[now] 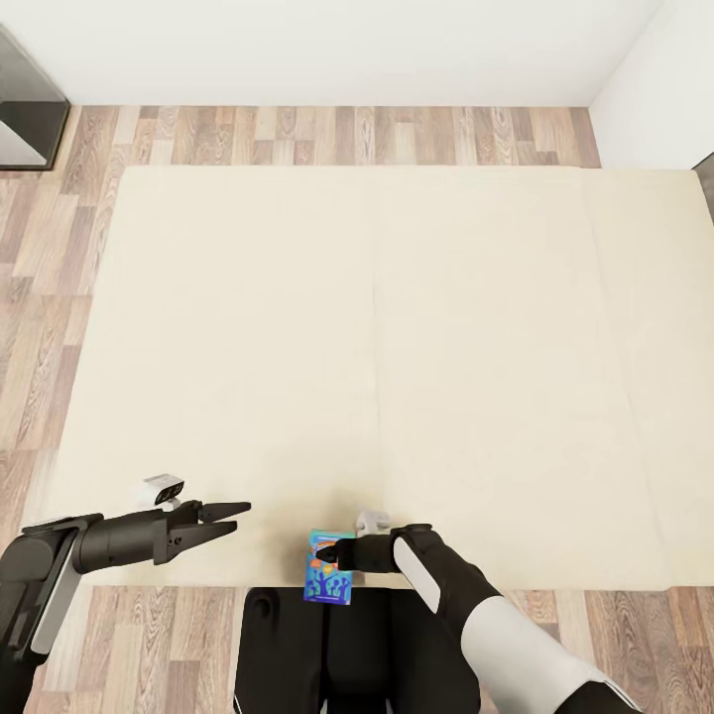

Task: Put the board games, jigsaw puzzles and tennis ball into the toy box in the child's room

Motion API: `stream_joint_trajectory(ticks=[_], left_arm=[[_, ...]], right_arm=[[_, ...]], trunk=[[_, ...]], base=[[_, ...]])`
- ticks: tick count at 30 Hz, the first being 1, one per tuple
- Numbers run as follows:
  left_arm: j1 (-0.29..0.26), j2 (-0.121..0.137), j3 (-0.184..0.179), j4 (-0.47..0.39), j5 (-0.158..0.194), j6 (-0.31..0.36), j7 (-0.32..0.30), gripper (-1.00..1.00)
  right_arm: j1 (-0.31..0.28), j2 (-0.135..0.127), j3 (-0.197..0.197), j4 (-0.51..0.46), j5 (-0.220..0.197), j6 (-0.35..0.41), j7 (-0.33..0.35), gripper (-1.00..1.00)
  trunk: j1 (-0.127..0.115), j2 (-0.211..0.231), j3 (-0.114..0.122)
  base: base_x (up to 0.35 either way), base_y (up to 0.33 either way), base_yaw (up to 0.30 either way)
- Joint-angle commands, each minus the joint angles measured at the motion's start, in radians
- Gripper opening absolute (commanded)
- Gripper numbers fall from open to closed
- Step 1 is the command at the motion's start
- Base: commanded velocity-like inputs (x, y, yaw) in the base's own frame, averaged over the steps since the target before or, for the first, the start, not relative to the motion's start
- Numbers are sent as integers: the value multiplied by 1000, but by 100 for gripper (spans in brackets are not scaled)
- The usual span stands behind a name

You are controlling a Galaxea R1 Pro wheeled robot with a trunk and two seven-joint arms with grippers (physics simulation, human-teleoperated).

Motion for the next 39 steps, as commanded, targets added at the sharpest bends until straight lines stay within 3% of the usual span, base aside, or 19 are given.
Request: stream_joint_trajectory(ticks=[1,39], left_arm=[[0,0,0,0,0,11,-4,100],[0,8,1,0,0,11,-4,100]], right_arm=[[0,0,0,0,1,3,2,100],[0,0,-1,0,0,12,-4,100]], trunk=[[1,-2,-1],[1,-2,-1]], base=[[0,5,0],[0,13,0]])
